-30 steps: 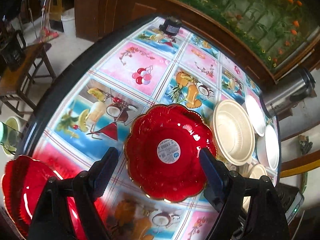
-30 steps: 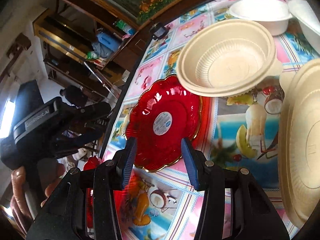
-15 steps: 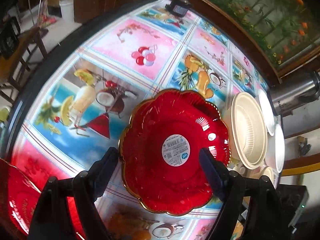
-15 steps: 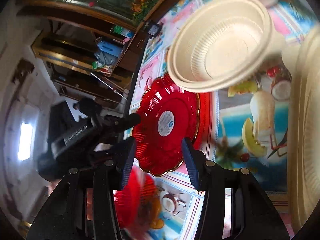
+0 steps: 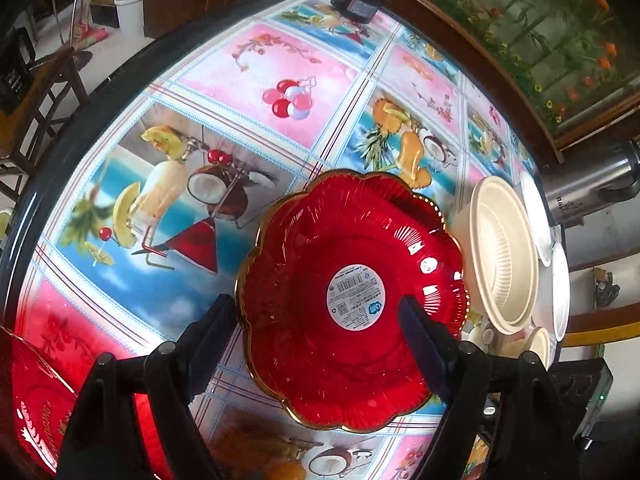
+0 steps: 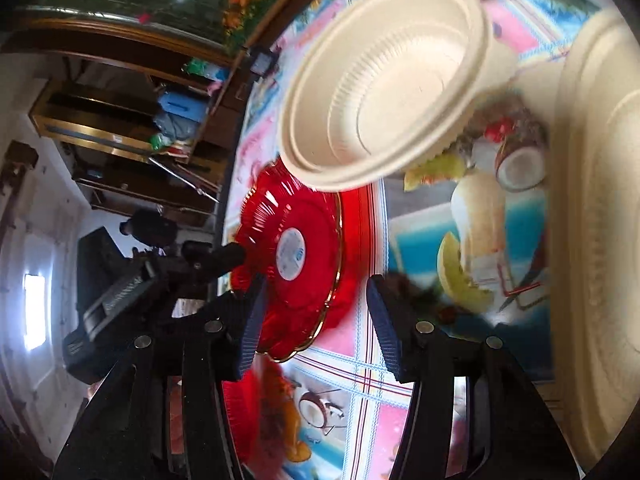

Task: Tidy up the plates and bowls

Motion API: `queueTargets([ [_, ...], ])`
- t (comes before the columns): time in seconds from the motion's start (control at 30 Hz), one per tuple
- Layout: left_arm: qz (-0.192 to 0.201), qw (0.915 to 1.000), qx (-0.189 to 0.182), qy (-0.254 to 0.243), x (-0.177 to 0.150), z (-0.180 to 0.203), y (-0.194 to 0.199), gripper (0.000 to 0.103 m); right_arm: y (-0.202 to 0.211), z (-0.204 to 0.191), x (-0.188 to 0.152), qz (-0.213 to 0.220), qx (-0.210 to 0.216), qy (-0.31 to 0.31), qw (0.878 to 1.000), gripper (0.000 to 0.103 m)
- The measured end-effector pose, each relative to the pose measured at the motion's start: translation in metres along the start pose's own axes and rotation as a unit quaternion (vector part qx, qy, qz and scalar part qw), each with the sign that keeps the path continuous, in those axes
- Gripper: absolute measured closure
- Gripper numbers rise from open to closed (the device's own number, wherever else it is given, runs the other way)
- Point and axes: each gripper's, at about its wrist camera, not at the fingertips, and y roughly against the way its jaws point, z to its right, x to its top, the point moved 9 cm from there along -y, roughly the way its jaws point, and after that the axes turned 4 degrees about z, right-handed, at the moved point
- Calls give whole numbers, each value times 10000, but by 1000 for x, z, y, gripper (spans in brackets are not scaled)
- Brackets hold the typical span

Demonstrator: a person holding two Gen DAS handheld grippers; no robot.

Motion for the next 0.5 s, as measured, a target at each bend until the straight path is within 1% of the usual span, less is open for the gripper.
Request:
queueTargets([
  [0.1,0,10000,16,-26,-1,0,-3,21,-7,-1,1,-23,221,-22,9998,51],
  [0.23,30,10000,86,4,-2,-3,-4,22,-9,-4,0,41,188,191,9996,51],
  [0.3,59,9999,96,16,-2,-3,-6,24,-9,-6,-1,51,177,346,9992,51],
  [0.37,28,9999,119,21,-3,-3,-8,33,-9,-6,-1,59,177,358,9992,52],
  [0.4,45,9999,156,-5,-3,-2,-8,34,-9,-5,-1,58,177,353,9992,53],
  [0.47,84,9996,261,-26,-3,-4,-7,43,-7,-3,-1,45,177,311,9993,57],
  [0.5,111,9994,333,-19,-3,-5,-7,45,-8,0,-2,1,189,243,9995,64],
])
